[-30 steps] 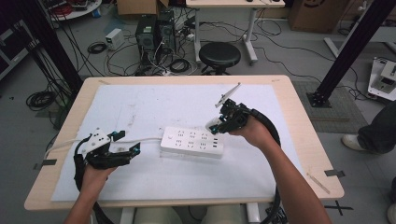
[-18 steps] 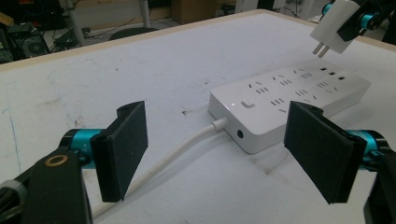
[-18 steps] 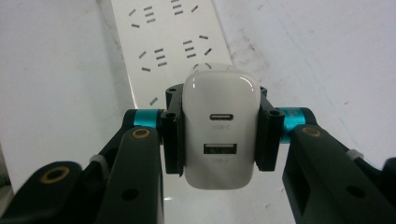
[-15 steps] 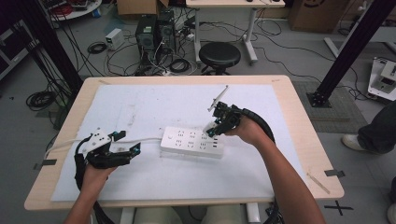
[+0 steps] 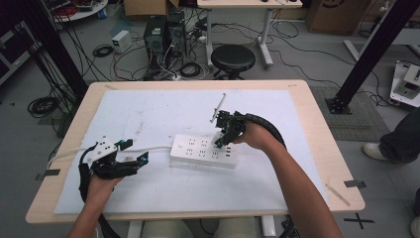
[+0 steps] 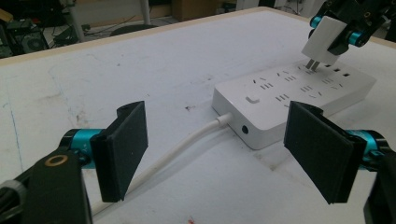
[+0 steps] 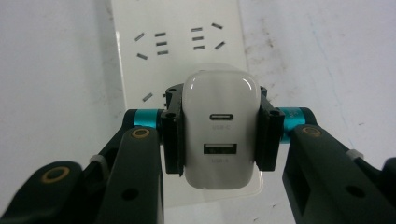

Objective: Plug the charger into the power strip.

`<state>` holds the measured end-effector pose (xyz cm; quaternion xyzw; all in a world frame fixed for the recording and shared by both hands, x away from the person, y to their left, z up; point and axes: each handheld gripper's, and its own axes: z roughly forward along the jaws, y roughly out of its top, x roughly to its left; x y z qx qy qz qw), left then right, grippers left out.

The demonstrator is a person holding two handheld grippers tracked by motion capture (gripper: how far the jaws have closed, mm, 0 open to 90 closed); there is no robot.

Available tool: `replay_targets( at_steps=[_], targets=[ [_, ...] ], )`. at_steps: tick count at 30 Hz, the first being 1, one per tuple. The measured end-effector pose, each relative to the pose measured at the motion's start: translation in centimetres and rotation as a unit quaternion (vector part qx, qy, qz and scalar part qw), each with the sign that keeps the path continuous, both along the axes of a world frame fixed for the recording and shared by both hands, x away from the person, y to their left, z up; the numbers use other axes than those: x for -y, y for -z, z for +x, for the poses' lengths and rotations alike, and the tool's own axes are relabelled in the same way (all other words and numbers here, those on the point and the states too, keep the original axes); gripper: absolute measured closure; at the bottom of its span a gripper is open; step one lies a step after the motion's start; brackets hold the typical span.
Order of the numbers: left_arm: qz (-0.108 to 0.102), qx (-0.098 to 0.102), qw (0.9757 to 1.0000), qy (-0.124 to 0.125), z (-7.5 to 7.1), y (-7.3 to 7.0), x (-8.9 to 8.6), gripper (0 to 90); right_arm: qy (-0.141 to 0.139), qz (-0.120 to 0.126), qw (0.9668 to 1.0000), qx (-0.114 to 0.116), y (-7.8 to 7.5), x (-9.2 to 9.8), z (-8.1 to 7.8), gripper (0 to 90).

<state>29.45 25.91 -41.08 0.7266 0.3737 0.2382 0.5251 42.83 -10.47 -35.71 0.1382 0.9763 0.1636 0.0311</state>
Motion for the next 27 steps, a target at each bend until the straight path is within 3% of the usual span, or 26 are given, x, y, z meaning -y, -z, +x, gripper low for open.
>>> replay_targets(
  at_steps=[9, 18, 23, 27],
  targets=[
    [-0.004, -0.001, 1.0000, -0.001, 0.0, 0.2, 0.1, 21.8, -0.039, -0.059, 0.9973, 0.016, -0.2, -1.7, -0.2, 63.4],
    [-0.006, -0.003, 1.0000, 0.001, 0.0, 0.3, 0.3, 21.8, -0.038, -0.087, 0.9954, 0.012, -0.3, -2.7, -0.1, 63.6],
    [-0.005, -0.004, 1.0000, 0.003, 0.1, 0.3, 0.4, 21.8, -0.051, -0.115, 0.9919, 0.017, -0.3, -3.7, -0.3, 63.6],
    [-0.007, -0.005, 1.0000, 0.002, 0.1, 0.3, 0.4, 21.8, -0.050, -0.120, 0.9914, 0.014, -0.2, -4.0, -0.2, 63.6]
  ],
)
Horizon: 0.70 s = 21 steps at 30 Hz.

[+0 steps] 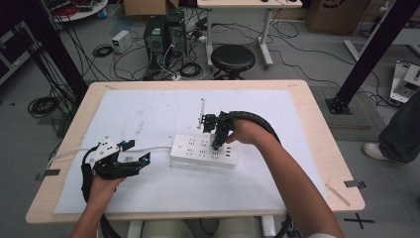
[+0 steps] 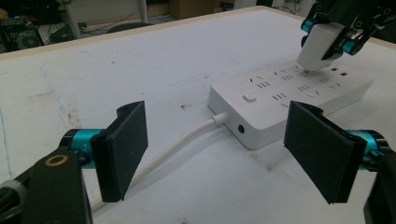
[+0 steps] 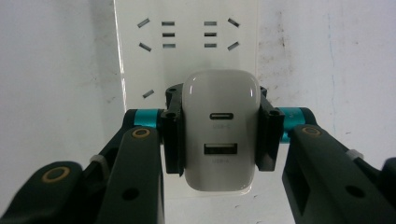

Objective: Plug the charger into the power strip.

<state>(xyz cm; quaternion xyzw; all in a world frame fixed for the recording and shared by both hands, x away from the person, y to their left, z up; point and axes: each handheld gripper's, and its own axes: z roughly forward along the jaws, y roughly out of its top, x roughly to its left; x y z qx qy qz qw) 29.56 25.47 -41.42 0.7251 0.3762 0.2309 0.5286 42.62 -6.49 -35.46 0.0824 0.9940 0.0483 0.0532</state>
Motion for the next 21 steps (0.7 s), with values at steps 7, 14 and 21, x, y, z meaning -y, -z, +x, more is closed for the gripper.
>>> replay_targets(
  at_steps=[7, 14, 21],
  targets=[
    [0.003, -0.002, 1.0000, 0.000, 0.19, 0.10, -0.20, 21.8, -0.001, -0.014, 0.9999, -0.004, 0.72, -0.24, 0.18, 63.8],
    [0.001, -0.003, 1.0000, 0.000, 0.33, 0.14, -0.05, 21.8, 0.008, -0.007, 0.9998, -0.017, 0.80, -0.10, 0.58, 63.8],
    [0.001, -0.004, 1.0000, 0.002, 0.38, 0.17, 0.07, 21.8, 0.005, -0.013, 0.9998, -0.012, 1.07, -0.35, 0.47, 63.9]
  ],
)
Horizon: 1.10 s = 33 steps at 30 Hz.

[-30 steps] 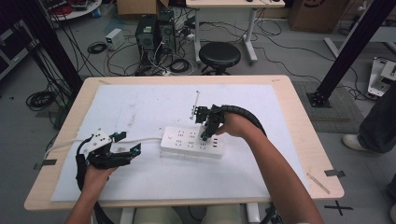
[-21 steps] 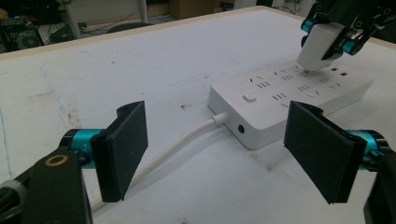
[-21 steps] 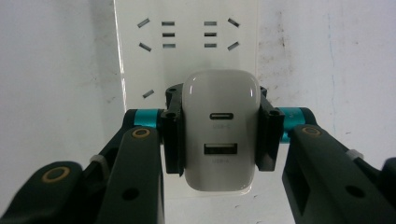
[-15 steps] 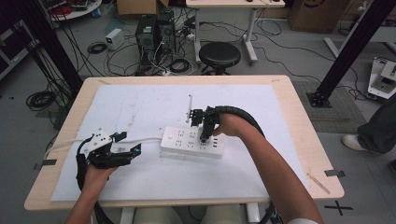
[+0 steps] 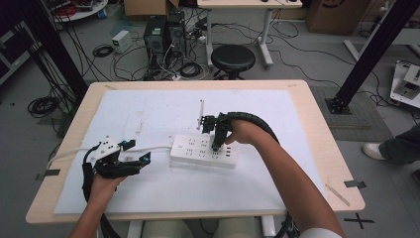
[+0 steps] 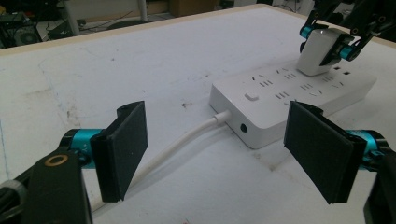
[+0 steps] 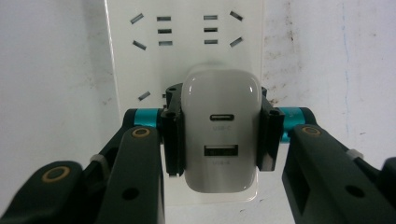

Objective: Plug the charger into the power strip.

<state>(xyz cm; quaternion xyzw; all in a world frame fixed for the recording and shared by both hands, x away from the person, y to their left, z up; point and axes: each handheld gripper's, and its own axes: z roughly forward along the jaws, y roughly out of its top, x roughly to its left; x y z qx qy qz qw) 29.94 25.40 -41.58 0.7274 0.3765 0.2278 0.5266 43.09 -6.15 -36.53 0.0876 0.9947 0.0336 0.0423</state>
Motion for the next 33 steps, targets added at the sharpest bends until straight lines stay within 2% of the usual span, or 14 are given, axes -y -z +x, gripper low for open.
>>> replay_targets(
  at_steps=[4, 8, 12, 13, 14, 16, 18, 19, 22, 24, 27, 33],
  targets=[
    [-0.001, 0.001, 1.0000, 0.002, 0.0, -0.1, 0.0, 21.7, 0.006, 0.012, 0.9999, -0.004, 0.1, 0.1, 0.1, 63.8],
    [0.001, 0.000, 1.0000, 0.000, 0.0, -0.2, -0.4, 21.8, 0.008, 0.013, 0.9998, -0.008, 0.1, 0.2, 0.2, 63.5],
    [0.001, -0.001, 1.0000, 0.000, 0.0, -0.1, -0.6, 21.8, 0.015, 0.051, 0.9986, -0.004, 0.2, 1.1, 0.2, 62.4],
    [-0.002, -0.001, 1.0000, -0.002, 0.0, 0.0, -0.6, 21.8, 0.018, 0.063, 0.9979, 0.000, 0.2, 1.4, 0.0, 60.7],
    [-0.002, -0.002, 1.0000, -0.002, 0.0, 0.0, -0.6, 21.8, 0.028, 0.084, 0.9961, 0.000, 0.2, 1.7, -0.1, 53.0],
    [-0.004, -0.001, 1.0000, -0.004, 0.1, 0.0, -0.7, 21.8, 0.063, 0.135, 0.9888, 0.004, -0.1, 3.0, -0.2, 42.6],
    [-0.006, 0.002, 1.0000, -0.004, 0.2, -0.1, -0.7, 21.8, 0.089, 0.159, 0.9833, 0.007, -0.4, 4.2, -0.4, 37.1],
    [-0.008, 0.002, 1.0000, -0.005, 0.2, -0.1, -0.7, 21.8, 0.107, 0.173, 0.9791, 0.011, -0.5, 5.0, -0.6, 31.7],
    [-0.013, 0.004, 0.9999, -0.006, 0.2, -0.3, -0.6, 21.4, 0.146, 0.204, 0.9678, 0.020, -0.7, 7.0, -1.1, 25.9],
    [-0.013, 0.003, 0.9999, -0.006, 0.3, -0.4, -0.5, 21.4, 0.172, 0.238, 0.9557, 0.026, -0.9, 8.5, -1.4, 21.8],
    [-0.012, 0.004, 0.9999, -0.002, 0.2, -0.4, -0.2, 21.4, 0.208, 0.278, 0.9370, 0.036, -1.1, 10.4, -2.0, 21.5],
    [-0.014, 0.006, 0.9999, -0.001, 0.2, -0.7, 0.2, 21.4, 0.257, 0.325, 0.9064, 0.082, -1.7, 13.7, -3.4, 21.5]
  ],
)
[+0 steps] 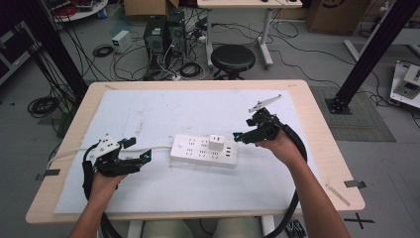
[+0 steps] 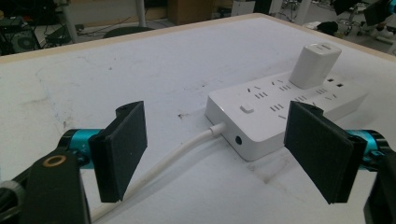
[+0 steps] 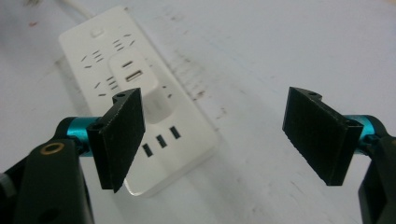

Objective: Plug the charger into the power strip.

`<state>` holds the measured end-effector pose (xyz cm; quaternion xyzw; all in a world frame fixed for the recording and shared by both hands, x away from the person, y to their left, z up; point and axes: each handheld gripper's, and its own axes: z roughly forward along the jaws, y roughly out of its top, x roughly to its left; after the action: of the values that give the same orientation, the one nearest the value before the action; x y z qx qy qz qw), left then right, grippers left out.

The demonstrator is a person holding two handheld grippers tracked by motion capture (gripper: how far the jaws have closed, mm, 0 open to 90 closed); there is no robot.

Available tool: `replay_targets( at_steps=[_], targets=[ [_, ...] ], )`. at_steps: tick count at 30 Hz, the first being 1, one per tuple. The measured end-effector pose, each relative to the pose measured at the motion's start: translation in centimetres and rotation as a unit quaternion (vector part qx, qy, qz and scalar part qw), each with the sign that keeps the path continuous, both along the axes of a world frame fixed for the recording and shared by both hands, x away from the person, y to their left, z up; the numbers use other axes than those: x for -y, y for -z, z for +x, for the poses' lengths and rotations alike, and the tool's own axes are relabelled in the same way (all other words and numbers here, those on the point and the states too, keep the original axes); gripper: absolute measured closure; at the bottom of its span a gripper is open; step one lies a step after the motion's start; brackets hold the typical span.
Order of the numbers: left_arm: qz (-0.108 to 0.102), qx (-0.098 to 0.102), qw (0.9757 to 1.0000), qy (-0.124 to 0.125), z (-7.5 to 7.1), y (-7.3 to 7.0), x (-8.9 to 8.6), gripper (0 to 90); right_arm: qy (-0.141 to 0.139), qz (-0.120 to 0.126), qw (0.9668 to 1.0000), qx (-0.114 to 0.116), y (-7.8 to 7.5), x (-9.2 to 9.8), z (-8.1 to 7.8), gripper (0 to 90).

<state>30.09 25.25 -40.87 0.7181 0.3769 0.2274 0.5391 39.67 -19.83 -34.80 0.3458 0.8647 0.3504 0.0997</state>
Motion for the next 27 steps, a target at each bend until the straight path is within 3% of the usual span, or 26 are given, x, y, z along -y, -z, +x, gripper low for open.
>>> replay_targets(
  at_steps=[5, 8, 14, 19, 27],
  targets=[
    [-0.002, 0.000, 1.0000, 0.000, 0.0, 0.0, 0.0, 21.4, 0.042, 0.023, 0.9986, 0.022, -0.1, 2.4, -1.5, 21.5],
    [-0.004, 0.000, 1.0000, 0.000, 0.0, -0.1, 0.1, 21.4, 0.056, 0.019, 0.9976, 0.034, 0.0, 3.2, -2.1, 21.5],
    [-0.001, 0.003, 1.0000, 0.004, 0.0, -0.4, 0.2, 21.4, 0.112, 0.037, 0.9912, 0.060, 0.6, 6.7, -4.6, 19.5],
    [0.000, 0.007, 1.0000, 0.005, 0.1, -0.7, 0.2, 21.4, 0.132, 0.043, 0.9881, 0.067, 1.2, 8.2, -5.9, 18.6],
    [0.001, 0.007, 1.0000, 0.004, -0.1, -0.9, -0.1, 21.4, 0.144, 0.051, 0.9843, 0.088, 1.8, 8.6, -7.7, 16.0]
  ],
)
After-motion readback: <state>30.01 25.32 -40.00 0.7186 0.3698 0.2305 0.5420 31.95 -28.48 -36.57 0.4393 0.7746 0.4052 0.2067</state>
